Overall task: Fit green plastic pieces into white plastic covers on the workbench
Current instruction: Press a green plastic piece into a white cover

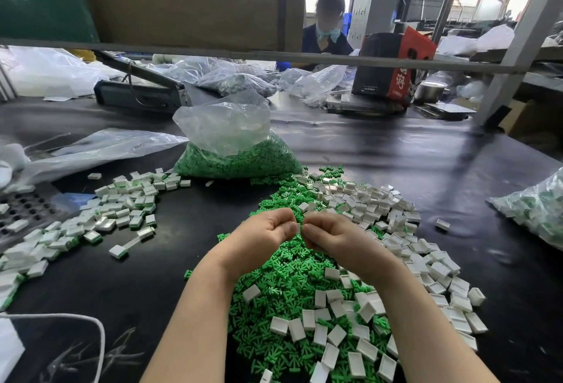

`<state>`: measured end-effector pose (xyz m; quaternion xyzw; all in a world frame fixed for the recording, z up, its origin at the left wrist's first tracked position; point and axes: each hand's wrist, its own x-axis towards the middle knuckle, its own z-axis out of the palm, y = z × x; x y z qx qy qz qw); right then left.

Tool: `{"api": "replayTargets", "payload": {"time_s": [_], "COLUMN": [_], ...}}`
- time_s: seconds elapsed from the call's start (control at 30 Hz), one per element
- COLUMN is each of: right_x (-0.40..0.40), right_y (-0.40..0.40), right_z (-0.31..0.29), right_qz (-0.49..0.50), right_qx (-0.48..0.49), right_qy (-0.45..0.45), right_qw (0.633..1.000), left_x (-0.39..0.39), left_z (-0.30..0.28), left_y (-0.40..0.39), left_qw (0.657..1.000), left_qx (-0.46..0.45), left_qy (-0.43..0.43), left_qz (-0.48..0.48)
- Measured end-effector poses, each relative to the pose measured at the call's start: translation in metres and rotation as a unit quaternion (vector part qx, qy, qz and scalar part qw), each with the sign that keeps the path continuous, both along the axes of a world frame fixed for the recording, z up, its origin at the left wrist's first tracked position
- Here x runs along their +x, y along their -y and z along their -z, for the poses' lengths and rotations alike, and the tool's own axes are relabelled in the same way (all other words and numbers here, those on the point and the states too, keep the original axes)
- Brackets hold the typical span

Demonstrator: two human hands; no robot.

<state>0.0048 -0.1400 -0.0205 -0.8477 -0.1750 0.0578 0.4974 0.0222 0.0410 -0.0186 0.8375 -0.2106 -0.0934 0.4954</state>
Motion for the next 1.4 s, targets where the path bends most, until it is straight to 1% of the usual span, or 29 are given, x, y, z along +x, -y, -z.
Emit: {"api": "replayTargets", "payload": {"time_s": [0.2,0.5,0.8,0.87,1.07,1.3,1.4], "right_x": [0.0000,0.0002,-0.0005,-0.0012,-0.0031,-0.0036,-0.0026], "right_y": [0.0011,0.0010,-0.0010,-0.0017,-0.0046,-0.0019,-0.0034], "right_z": [-0.0002,0.0003,-0.0059,-0.0078,-0.0083,-0.0076,-0.0054], "right_qz": [-0.014,-0.012,-0.007,-0.009,-0.002,-0.012,-0.004], "right_qx": [-0.055,-0.051,-0.113,-0.105,-0.019,-0.020,-0.014], "right_qy": [0.025,0.038,0.077,0.074,0.015,0.016,0.035], "right_qw": [0.998,0.998,0.991,0.992,1.000,1.000,0.999], "left_x": [-0.0010,-0.0018,-0.0010,-0.0009,-0.0019,-0.0035,-0.0021], "left_z": [-0.0012,-0.0024,-0.0044,-0.0049,-0.0051,-0.0074,-0.0054], "left_y": [-0.0003,-0.0006,-0.0039,-0.0042,-0.0047,-0.0012,-0.0017], "left_qw": [0.999,0.999,0.999,0.999,1.000,1.000,1.000], "left_qx": [0.049,0.035,0.041,0.036,0.006,0.007,-0.003], "left_qy": [0.012,0.028,0.020,0.022,0.024,0.028,0.028], "left_qz": [0.004,0.006,0.008,0.005,-0.003,0.009,0.002]}}
